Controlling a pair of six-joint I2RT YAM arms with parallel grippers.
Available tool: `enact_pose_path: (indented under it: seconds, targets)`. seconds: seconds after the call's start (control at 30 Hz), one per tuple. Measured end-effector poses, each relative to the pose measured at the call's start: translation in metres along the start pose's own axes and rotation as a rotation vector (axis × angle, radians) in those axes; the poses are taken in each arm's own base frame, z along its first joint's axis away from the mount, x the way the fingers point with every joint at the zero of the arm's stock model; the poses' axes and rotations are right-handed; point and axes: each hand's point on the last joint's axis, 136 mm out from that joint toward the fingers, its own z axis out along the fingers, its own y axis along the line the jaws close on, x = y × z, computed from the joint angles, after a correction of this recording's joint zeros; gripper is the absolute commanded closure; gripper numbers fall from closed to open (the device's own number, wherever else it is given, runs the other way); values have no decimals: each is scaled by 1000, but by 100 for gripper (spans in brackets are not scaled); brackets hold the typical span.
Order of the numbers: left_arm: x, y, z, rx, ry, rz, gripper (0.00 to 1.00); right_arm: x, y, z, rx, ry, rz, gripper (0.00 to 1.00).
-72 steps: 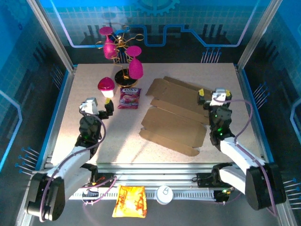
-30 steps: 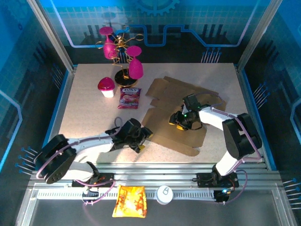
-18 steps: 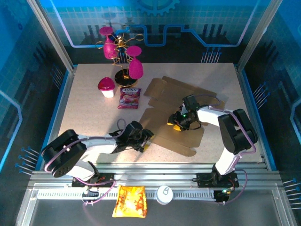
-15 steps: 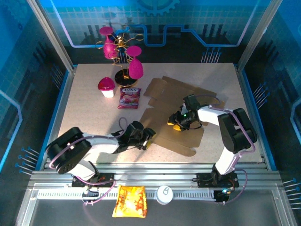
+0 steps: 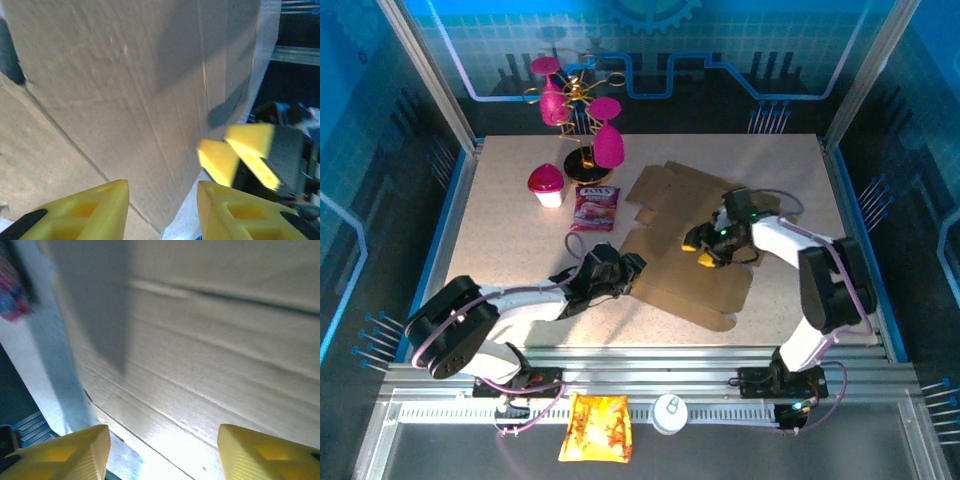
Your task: Fold the paper box
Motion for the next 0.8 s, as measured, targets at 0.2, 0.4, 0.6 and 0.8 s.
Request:
enact_pose_path:
  seconds: [0.2, 0.4, 0.6, 0.8]
  targets:
    - [0, -55, 5, -10, 26, 105, 56, -75, -38, -107, -12, -330, 129, 29]
    - [8, -58, 36, -59, 96, 160, 57, -87, -104, -122, 31, -406, 360, 22]
    - [7, -14, 51, -191, 150, 163, 56, -50, -154, -84, 13, -377, 612, 19]
    - [7, -12, 53, -196, 188, 181, 56, -68, -157, -89, -110, -512, 704, 24]
